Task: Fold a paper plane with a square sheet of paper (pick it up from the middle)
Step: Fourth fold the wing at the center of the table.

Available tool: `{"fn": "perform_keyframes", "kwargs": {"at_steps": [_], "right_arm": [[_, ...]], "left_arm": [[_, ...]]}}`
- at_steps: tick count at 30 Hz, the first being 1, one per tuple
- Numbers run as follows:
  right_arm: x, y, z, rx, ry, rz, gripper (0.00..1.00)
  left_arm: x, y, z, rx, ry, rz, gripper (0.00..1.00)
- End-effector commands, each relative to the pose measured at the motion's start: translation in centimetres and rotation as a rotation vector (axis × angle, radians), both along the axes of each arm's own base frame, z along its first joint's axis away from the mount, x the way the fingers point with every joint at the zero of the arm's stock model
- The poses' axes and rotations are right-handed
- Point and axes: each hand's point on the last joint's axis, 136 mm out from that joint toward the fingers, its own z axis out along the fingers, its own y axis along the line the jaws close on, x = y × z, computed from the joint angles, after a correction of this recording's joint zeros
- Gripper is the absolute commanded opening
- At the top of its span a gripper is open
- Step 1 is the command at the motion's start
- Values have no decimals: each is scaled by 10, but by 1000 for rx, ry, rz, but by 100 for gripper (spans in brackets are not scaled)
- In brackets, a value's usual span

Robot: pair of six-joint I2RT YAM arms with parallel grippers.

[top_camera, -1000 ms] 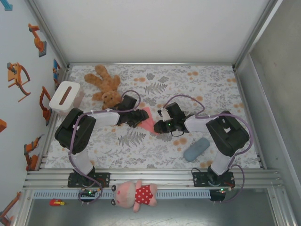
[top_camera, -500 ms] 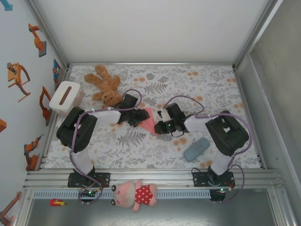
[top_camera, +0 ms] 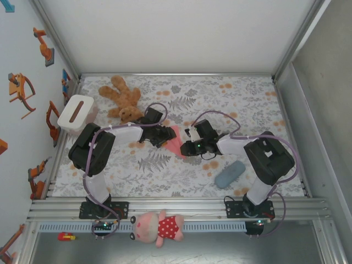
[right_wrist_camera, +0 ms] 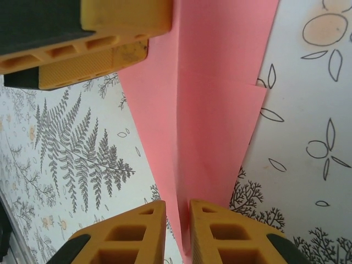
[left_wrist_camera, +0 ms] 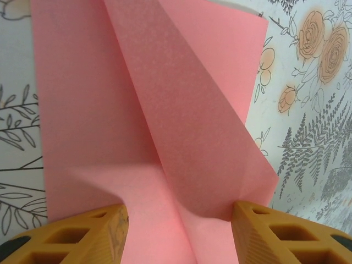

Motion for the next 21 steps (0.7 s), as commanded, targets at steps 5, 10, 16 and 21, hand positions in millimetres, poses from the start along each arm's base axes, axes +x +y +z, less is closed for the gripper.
{"fn": "perform_keyframes", "kwargs": {"at_steps": [5,10,16,21], "right_arm": [[-9,-10,-5,-35,35,-6,17],[-9,-11,-14,-51,51,-4,13],[-8,-14,-20,-78,52,-9,11],[-4,-12,-10,-67,31,-16,15]], "left_arm": [[-42,31,-48,170,186,-28,54],[-43,32,-50,181,195,-31,54],[-48,35,-53,200,223,-25,57],[-49,35,-53,214,233,-41,58]]}}
